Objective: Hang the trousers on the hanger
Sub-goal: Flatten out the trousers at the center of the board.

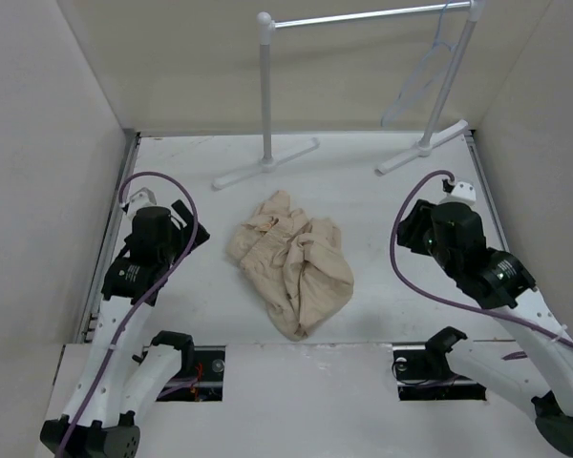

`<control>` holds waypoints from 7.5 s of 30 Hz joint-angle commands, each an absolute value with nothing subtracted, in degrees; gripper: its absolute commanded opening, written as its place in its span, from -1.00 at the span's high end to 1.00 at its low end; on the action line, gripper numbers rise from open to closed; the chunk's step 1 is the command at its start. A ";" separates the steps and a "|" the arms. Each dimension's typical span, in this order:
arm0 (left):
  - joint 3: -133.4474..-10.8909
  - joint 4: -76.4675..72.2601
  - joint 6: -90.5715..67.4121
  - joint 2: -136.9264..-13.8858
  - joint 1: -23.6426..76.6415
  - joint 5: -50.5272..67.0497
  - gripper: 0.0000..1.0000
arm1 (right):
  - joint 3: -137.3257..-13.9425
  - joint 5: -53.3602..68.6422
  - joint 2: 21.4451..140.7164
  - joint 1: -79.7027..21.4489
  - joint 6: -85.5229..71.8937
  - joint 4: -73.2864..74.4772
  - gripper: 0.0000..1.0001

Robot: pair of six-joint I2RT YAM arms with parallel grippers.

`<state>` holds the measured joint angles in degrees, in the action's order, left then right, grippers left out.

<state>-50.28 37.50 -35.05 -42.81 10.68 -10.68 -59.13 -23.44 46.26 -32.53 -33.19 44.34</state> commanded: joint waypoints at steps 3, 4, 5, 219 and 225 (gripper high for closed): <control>-53.52 40.34 -35.68 -44.91 5.85 -8.71 -1.00 | -58.62 -14.79 44.38 -29.58 -29.71 44.03 0.32; -53.09 39.56 -35.60 -44.91 5.58 -8.44 -1.00 | -59.06 -13.81 44.65 -29.57 -29.71 43.95 0.43; -52.39 38.42 -35.60 -44.91 5.41 -8.44 -1.00 | -59.50 -12.75 45.00 -29.92 -29.79 43.77 0.54; -43.85 37.17 -42.54 -69.12 32.66 -19.69 0.91 | -47.29 -7.11 55.19 10.94 -42.45 24.88 0.88; -49.82 49.47 -42.63 -52.75 18.97 -16.79 0.94 | -47.46 -8.61 60.02 16.91 -43.85 21.63 0.90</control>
<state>-46.30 41.28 -42.35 -57.01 24.16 -16.86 -45.28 -6.90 59.24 14.87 -42.33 26.33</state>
